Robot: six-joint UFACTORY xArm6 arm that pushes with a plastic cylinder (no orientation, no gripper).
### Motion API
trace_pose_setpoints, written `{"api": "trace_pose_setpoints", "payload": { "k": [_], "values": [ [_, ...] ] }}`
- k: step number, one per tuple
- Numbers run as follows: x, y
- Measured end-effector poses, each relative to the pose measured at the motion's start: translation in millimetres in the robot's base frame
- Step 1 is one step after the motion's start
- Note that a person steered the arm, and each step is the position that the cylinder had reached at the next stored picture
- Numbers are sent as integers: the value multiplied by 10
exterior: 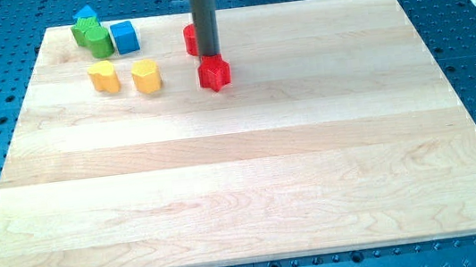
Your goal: Place the red circle at the right of the red star
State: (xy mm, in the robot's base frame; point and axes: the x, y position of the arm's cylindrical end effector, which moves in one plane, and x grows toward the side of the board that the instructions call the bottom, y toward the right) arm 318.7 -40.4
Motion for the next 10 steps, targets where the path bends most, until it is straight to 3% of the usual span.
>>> {"api": "trace_pose_setpoints", "payload": {
  "k": [1, 3, 4, 6, 7, 9, 10],
  "values": [
    [174, 507],
    [666, 791],
    [539, 469],
    [321, 439],
    [765, 712],
    [364, 404],
    [599, 423]
  ]
}}
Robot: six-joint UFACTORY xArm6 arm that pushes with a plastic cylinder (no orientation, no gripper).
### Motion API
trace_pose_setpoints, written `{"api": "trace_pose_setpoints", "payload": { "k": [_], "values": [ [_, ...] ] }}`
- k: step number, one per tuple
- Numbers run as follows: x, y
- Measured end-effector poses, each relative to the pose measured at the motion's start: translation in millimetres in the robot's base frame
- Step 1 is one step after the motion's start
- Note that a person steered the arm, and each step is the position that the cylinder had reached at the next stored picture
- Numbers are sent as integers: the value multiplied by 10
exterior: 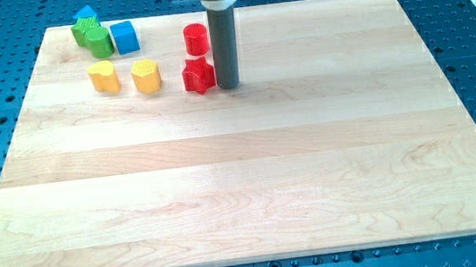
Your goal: Place the red circle at the right of the red star
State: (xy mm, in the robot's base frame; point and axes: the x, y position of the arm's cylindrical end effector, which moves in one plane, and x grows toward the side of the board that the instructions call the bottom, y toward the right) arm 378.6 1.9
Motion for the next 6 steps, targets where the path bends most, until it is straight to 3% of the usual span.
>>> {"api": "trace_pose_setpoints", "payload": {
  "k": [1, 2, 4, 6],
  "values": [
    [-9, 202],
    [-826, 704],
    [-1609, -208],
    [-1487, -669]
  ]
}}
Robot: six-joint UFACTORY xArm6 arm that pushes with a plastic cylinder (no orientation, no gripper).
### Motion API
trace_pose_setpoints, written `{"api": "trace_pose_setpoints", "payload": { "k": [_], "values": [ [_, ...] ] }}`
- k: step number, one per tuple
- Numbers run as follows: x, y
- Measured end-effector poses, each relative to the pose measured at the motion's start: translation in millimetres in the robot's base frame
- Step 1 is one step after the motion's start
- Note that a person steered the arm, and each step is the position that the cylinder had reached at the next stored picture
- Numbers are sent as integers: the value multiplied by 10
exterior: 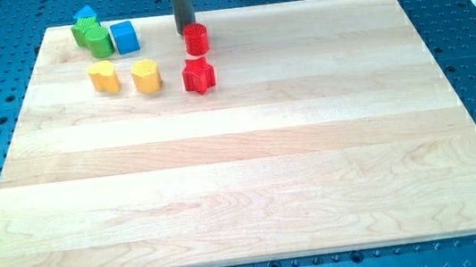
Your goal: Place the red circle at the right of the red star
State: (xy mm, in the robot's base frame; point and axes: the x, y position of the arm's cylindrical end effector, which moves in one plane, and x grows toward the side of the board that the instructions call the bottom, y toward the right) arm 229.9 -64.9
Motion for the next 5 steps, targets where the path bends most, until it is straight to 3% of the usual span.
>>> {"api": "trace_pose_setpoints", "payload": {
  "k": [2, 3, 4, 5],
  "values": [
    [742, 634],
    [802, 564],
    [1013, 934],
    [934, 1153]
  ]
}}
